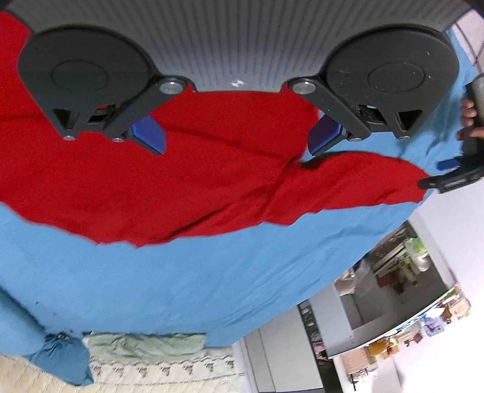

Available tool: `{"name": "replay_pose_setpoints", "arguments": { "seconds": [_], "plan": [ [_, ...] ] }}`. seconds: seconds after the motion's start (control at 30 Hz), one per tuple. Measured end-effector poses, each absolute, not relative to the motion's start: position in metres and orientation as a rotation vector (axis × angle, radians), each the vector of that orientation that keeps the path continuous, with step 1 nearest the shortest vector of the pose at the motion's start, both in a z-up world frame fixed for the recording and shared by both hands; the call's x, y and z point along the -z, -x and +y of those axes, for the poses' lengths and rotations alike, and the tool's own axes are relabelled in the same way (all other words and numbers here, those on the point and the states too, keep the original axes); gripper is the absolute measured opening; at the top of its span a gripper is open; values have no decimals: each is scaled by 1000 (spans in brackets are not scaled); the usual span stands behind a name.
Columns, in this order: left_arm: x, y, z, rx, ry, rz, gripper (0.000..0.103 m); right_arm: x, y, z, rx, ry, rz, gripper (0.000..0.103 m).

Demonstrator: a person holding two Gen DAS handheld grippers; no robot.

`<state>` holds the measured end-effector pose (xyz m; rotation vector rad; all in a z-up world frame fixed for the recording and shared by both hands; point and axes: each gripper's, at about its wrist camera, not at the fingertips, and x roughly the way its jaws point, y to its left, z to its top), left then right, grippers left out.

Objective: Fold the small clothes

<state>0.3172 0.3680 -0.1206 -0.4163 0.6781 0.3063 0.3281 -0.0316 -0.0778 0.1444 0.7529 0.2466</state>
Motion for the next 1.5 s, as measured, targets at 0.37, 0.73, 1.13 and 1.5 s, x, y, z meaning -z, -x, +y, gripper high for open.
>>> {"name": "replay_pose_setpoints", "arguments": {
  "seconds": [0.37, 0.73, 1.13, 1.5],
  "plan": [
    [144, -352, 404, -385, 457, 647, 48, 121, -332, -32, -226, -171, 772, 103],
    [92, -377, 336, -322, 200, 618, 6, 119, -327, -47, -192, -175, 733, 103],
    [11, -396, 74, 168, 60, 500, 6, 69, -294, -144, 33, -206, 642, 103],
    [130, -411, -88, 370, -70, 722, 6, 80, -260, -252, 174, -217, 668, 103]
  ]
}}
